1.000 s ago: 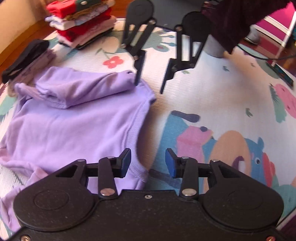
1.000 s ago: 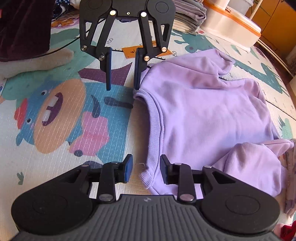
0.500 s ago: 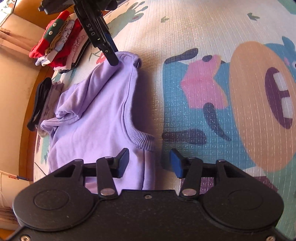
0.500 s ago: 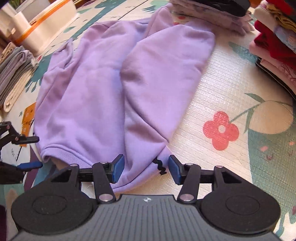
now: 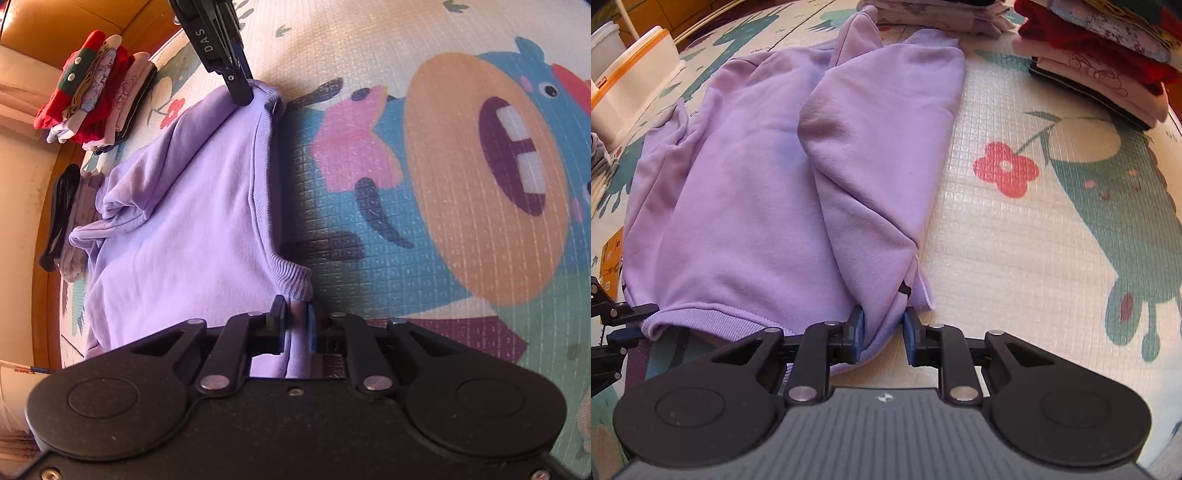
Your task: Fold clothes
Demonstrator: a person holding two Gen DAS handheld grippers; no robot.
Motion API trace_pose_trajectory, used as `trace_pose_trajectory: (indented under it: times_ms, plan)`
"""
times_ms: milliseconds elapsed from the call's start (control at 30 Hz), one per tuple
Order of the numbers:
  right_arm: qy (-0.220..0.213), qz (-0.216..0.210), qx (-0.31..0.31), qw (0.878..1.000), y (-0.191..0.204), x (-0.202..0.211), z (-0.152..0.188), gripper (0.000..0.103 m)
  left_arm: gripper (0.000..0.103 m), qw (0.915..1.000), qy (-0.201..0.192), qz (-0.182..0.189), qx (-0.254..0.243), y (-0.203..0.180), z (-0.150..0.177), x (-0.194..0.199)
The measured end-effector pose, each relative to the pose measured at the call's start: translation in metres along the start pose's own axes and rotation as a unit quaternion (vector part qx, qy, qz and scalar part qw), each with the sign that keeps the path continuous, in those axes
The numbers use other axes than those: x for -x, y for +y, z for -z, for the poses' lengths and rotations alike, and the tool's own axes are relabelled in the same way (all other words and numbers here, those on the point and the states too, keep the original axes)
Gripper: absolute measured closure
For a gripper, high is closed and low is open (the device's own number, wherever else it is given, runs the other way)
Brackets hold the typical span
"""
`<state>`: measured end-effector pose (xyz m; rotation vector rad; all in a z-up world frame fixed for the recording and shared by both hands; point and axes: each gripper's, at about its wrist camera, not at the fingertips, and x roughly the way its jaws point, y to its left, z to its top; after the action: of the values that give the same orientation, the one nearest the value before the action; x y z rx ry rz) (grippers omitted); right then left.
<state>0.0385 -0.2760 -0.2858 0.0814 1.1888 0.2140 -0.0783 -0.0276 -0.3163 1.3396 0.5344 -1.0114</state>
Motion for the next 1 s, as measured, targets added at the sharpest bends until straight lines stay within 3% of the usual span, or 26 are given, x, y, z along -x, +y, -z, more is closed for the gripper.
trace_pose_trajectory:
  times_ms: [333,600,667,700,733,800,867,933,1000]
  plan:
    - [0.015,0.013,-0.086,0.996,0.012,0.019,0.058,0.082,0.095,0.9993,-0.011,0.025,-0.024,-0.019,-0.005,0.014]
    - [0.033,0.012,-0.098,0.995,0.022,0.025,0.082,0.082,0.095,0.9984,-0.010,0.052,-0.022,-0.022,-0.007,0.022]
    - [0.035,0.006,-0.094,0.995,0.023,0.027,0.085,0.082,0.091,0.9977,-0.010,0.067,-0.011,-0.018,-0.007,0.025]
    - [0.034,0.000,-0.088,0.996,0.024,0.030,0.085,0.080,0.078,0.9960,-0.013,0.088,0.013,-0.011,-0.006,0.030]
    - [0.033,-0.007,-0.080,0.996,0.025,0.034,0.085,0.079,0.065,0.9933,-0.016,0.109,0.036,-0.004,-0.005,0.036]
    - [0.028,-0.022,-0.068,0.997,0.025,0.042,0.086,0.077,0.062,0.9853,-0.022,0.143,0.091,0.013,-0.001,0.045]
    - [0.016,-0.033,-0.073,0.997,0.021,0.052,0.086,0.077,0.062,0.9726,-0.034,0.151,0.174,0.039,0.010,0.051]
    - [-0.004,-0.035,-0.075,0.997,0.016,0.061,0.085,0.077,0.062,0.9530,-0.046,0.157,0.255,0.064,0.021,0.058]
    - [-0.026,-0.034,-0.082,0.996,0.010,0.064,0.081,0.077,0.062,0.9208,-0.053,0.135,0.362,0.088,0.040,0.061]
